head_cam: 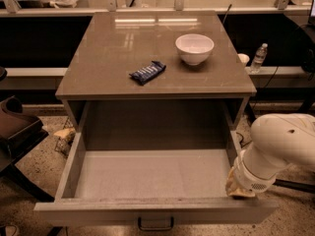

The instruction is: Open top drawer

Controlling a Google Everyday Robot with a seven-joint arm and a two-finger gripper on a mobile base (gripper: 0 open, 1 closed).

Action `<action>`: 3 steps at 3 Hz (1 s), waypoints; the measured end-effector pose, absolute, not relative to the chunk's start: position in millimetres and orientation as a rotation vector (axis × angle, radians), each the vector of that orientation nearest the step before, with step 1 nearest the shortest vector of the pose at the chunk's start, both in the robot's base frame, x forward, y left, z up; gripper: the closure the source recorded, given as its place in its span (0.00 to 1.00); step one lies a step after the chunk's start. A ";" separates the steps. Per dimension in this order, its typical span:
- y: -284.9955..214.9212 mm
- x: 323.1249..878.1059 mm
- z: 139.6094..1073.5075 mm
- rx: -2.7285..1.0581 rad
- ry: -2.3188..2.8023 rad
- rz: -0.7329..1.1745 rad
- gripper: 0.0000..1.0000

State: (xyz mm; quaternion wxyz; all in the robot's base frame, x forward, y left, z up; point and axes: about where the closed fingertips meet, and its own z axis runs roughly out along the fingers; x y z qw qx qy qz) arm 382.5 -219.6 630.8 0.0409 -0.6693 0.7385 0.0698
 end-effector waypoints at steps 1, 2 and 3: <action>-223.3 373.8 631.9 -2.062 2.267 0.222 0.86; -223.4 373.2 632.4 -2.062 2.267 0.220 0.63; -223.4 372.6 632.9 -2.063 2.267 0.218 0.40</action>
Offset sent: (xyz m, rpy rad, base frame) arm -0.0087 -0.0036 0.0011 -0.0047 0.0123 0.0045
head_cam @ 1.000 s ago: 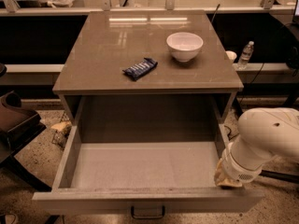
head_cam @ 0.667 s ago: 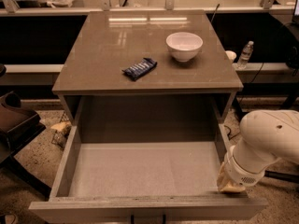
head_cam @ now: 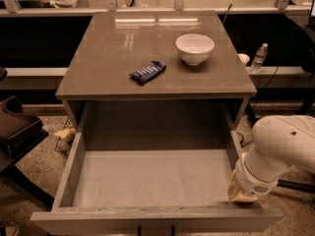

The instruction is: Open top drawer

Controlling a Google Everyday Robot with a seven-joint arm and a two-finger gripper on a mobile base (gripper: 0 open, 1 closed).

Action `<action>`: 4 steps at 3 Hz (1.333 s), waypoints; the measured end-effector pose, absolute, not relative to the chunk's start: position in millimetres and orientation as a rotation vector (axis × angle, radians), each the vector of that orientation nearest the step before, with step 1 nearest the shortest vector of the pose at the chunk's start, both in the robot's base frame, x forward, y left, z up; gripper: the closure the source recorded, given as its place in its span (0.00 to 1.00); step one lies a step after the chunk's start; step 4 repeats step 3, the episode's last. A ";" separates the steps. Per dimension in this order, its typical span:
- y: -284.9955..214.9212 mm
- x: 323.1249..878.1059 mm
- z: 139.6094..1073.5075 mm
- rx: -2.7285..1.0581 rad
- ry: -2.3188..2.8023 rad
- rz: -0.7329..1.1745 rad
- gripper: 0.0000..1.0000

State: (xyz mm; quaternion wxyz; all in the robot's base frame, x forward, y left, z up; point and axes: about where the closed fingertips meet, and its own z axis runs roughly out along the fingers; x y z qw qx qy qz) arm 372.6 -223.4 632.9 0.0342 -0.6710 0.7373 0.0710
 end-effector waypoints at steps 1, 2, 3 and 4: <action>-223.5 372.1 633.4 -2.064 2.267 0.216 0.17; -223.5 371.5 633.9 -2.065 2.267 0.214 0.00; -223.5 371.5 633.9 -2.066 2.267 0.214 0.00; -223.5 371.5 633.9 -2.066 2.267 0.214 0.00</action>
Offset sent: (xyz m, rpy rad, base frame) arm -0.0004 0.0000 0.0004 -0.0011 -0.0005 0.0005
